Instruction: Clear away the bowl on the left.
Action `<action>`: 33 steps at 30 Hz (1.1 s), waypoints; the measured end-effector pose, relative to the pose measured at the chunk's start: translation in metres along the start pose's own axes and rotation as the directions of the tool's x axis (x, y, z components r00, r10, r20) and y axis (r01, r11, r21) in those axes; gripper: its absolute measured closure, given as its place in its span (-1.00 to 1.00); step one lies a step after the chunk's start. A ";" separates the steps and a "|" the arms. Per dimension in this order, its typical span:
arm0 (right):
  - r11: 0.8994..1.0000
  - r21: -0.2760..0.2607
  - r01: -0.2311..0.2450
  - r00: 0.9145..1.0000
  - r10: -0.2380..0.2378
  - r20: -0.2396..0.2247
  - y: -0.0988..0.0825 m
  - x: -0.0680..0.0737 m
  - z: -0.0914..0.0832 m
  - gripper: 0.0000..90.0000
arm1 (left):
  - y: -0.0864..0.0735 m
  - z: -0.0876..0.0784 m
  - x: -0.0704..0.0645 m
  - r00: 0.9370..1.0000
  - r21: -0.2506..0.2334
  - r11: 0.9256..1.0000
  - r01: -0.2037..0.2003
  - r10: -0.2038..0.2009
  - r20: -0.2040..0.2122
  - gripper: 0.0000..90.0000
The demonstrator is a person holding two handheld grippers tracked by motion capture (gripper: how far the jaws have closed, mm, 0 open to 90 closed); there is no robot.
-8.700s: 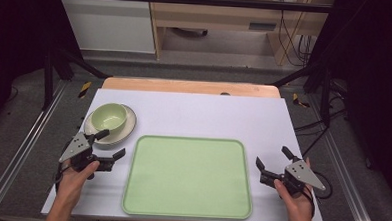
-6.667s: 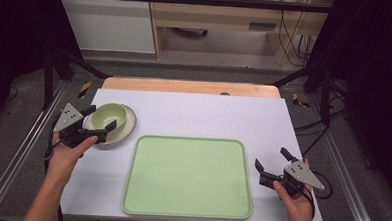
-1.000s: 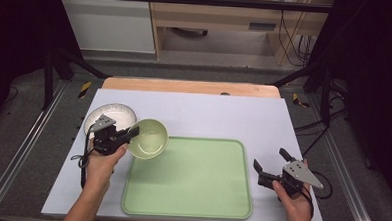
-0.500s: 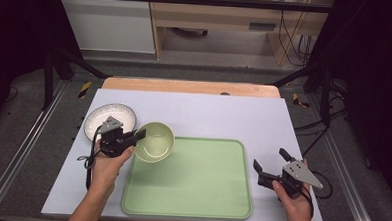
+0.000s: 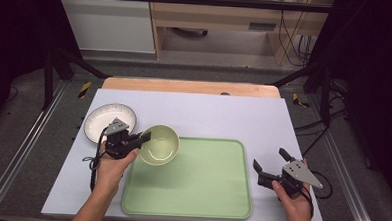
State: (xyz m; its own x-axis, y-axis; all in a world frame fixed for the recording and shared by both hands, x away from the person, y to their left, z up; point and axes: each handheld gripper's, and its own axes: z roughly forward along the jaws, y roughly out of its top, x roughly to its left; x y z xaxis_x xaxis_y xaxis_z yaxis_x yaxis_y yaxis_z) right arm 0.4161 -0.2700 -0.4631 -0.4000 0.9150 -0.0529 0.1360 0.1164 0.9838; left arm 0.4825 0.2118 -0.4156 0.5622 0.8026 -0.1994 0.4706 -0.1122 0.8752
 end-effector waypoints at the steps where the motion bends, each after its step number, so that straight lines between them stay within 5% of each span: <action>1: 1.000 0.001 0.002 1.000 -0.002 0.000 0.000 0.000 0.000 -0.93 | -0.001 0.003 -0.002 1.000 -0.004 1.000 -0.015 0.015 0.016 0.85; 33: 1.000 -0.002 0.002 1.000 -0.002 0.000 0.000 -0.001 -0.001 -0.92 | -0.018 0.033 -0.040 0.992 0.117 0.990 -0.073 0.060 0.115 0.84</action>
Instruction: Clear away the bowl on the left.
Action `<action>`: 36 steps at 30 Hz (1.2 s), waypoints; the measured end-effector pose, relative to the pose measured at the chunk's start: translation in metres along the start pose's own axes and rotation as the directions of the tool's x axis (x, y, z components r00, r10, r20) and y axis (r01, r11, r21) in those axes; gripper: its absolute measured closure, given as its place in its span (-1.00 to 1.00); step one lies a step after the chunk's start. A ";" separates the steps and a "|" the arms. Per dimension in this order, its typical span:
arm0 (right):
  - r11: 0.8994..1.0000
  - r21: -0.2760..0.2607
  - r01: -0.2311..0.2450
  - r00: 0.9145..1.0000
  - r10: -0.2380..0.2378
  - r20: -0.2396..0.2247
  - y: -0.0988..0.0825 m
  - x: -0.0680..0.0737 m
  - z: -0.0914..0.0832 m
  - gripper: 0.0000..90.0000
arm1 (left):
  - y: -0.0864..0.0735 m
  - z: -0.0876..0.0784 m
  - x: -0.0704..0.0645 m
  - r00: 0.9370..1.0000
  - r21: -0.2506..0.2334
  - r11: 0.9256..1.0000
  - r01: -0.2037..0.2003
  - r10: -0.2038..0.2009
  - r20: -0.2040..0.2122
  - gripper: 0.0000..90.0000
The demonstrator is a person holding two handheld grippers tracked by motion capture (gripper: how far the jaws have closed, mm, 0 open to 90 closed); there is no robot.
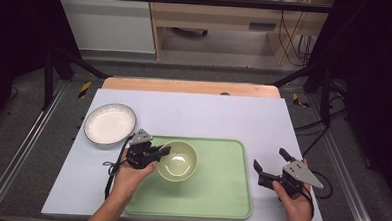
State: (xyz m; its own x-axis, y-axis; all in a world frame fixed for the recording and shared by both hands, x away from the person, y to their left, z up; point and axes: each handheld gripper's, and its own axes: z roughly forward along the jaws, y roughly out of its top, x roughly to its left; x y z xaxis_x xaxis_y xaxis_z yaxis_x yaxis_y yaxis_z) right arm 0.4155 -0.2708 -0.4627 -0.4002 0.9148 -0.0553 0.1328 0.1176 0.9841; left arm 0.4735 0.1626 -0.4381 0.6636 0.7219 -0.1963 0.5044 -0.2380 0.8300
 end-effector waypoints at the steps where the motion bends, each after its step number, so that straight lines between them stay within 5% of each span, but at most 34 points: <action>1: 1.000 0.000 0.000 1.000 0.000 -0.001 0.000 0.000 0.000 -0.92 | 0.000 0.001 -0.001 1.000 0.009 1.000 -0.007 0.007 0.002 0.84; 14: 1.000 0.004 -0.005 1.000 0.005 0.000 0.000 0.000 0.000 -0.92 | -0.007 0.012 -0.004 0.998 0.059 0.998 -0.003 -0.001 0.063 0.84; 36: 1.000 0.010 -0.003 1.000 0.003 0.001 0.000 -0.001 -0.001 -0.92 | -0.011 0.018 -0.007 0.996 0.103 0.995 -0.006 -0.002 0.084 0.84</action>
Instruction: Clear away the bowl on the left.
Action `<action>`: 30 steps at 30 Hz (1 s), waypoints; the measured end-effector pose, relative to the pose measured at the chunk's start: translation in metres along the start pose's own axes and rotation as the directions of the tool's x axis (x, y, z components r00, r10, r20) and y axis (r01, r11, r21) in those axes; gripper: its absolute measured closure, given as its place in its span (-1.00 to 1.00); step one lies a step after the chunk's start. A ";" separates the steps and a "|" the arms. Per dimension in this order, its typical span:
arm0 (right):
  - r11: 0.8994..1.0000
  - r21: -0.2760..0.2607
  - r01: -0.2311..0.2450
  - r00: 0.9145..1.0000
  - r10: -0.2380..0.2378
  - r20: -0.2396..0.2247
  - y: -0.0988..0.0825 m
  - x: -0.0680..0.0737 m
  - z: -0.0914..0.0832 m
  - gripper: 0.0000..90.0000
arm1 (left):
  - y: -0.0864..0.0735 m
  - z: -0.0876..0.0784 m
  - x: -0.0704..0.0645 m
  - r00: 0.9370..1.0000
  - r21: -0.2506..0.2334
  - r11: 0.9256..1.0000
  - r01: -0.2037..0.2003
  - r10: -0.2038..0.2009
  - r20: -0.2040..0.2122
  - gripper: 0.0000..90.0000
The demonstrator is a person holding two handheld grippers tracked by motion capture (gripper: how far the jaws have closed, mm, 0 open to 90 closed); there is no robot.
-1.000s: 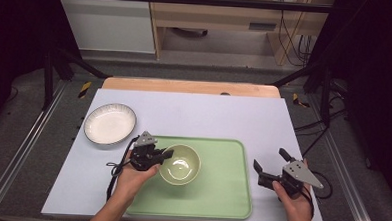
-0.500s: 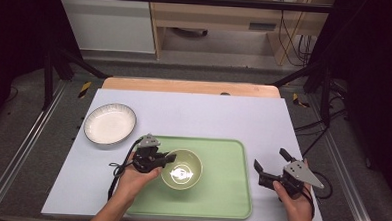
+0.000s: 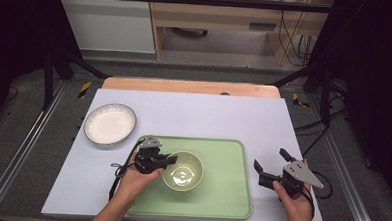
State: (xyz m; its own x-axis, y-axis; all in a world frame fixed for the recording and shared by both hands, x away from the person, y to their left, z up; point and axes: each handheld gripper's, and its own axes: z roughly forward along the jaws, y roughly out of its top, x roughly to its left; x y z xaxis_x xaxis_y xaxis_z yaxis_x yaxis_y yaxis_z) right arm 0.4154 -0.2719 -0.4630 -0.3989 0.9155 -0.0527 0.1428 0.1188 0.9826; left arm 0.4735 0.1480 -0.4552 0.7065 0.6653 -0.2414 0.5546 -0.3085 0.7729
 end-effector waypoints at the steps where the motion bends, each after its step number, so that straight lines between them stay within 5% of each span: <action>1: 1.000 0.000 -0.001 1.000 0.001 0.000 0.000 0.000 0.000 -0.92 | 0.000 0.000 0.000 1.000 0.000 1.000 0.000 0.000 0.000 0.84; 30: 1.000 0.008 0.000 1.000 0.000 -0.005 -0.001 0.002 0.002 -0.92 | -0.002 0.003 0.005 0.999 0.019 0.999 0.037 -0.038 0.016 0.84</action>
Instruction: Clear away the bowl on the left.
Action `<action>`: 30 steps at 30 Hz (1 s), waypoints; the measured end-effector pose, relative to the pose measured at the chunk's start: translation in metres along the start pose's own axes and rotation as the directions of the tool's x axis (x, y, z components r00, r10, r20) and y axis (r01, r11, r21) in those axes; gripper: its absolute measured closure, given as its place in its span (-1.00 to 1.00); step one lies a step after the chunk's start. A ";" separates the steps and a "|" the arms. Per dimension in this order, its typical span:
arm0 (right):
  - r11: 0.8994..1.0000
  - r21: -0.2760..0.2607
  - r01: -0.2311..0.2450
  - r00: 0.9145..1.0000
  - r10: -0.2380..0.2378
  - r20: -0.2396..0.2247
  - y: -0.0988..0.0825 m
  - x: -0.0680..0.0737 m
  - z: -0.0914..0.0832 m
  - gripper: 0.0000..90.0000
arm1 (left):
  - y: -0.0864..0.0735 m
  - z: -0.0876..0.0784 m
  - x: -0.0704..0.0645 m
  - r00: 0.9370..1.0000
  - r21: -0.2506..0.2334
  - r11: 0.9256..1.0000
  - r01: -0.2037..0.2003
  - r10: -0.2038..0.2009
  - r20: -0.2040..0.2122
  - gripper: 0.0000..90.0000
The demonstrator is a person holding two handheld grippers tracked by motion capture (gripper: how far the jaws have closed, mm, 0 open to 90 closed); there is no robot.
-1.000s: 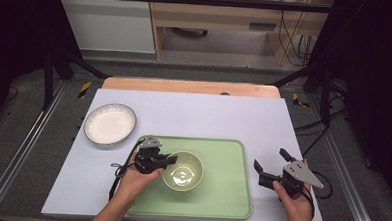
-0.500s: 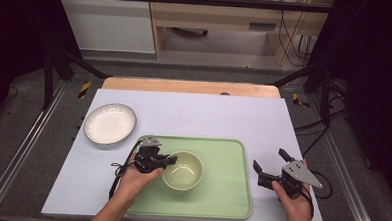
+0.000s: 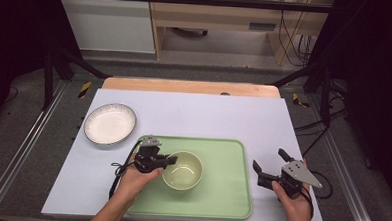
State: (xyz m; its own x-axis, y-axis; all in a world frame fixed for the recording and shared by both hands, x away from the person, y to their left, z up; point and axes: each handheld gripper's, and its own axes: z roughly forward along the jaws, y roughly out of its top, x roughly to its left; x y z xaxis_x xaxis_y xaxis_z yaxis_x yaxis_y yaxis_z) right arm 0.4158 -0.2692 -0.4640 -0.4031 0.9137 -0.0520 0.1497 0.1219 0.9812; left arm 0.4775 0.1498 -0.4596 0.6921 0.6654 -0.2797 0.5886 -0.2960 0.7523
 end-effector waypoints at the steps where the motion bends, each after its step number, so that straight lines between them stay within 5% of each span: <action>1: 1.000 0.001 -0.001 1.000 0.001 -0.001 0.000 0.000 0.000 -0.92 | 0.000 0.000 0.000 1.000 -0.001 1.000 0.001 -0.001 0.000 0.84; 12: 1.000 0.000 0.001 1.000 -0.001 -0.003 0.000 0.001 0.000 -0.92 | 0.000 0.001 0.001 1.000 0.011 1.000 -0.007 0.007 -0.006 0.75; 21: 1.000 0.000 -0.002 1.000 0.002 0.001 0.000 -0.001 -0.001 -0.92 | 0.001 -0.002 0.000 0.999 -0.027 0.999 -0.043 0.044 0.009 0.32; 30: 1.000 0.000 -0.003 1.000 0.003 0.001 0.000 -0.001 -0.001 -0.92 | 0.006 -0.004 -0.005 0.993 -0.055 0.992 -0.114 0.113 -0.020 -0.12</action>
State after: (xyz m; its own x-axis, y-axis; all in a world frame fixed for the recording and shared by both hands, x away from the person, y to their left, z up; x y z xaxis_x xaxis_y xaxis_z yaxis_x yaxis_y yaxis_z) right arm 0.4151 -0.2703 -0.4634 -0.4017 0.9144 -0.0497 0.1506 0.1196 0.9813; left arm 0.4758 0.1476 -0.4516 0.7457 0.6412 -0.1809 0.4820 -0.3317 0.8110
